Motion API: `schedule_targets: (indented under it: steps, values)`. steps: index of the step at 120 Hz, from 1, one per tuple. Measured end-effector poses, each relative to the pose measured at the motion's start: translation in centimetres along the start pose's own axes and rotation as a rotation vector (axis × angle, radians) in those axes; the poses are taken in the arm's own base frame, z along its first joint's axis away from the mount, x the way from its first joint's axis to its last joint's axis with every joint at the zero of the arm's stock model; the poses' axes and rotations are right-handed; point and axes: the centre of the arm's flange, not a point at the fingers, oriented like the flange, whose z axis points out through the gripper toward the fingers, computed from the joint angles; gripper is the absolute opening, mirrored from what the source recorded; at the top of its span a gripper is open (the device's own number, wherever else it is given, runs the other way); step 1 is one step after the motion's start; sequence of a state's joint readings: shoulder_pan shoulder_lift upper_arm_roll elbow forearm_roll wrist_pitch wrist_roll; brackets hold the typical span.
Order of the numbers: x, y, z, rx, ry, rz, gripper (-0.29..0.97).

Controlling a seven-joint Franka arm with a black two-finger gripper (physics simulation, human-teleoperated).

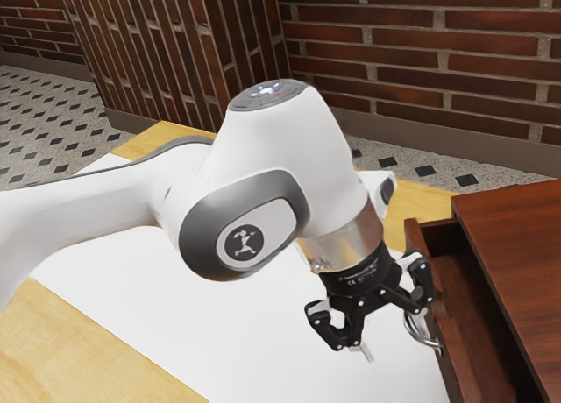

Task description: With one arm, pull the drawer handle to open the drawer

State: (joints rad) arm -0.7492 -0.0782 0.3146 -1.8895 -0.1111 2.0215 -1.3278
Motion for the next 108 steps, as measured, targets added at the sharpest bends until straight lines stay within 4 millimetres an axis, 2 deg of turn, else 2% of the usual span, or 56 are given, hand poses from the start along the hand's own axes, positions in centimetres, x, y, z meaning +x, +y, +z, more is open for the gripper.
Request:
schedule_targets:
  steps: [49, 108]
  values:
    - [0.9, -1.1, 0.1, 0.005, 0.016, -0.003, 0.41]
    - [0.7, -3.8, -0.7, -0.001, 0.025, 0.015, 0.40]
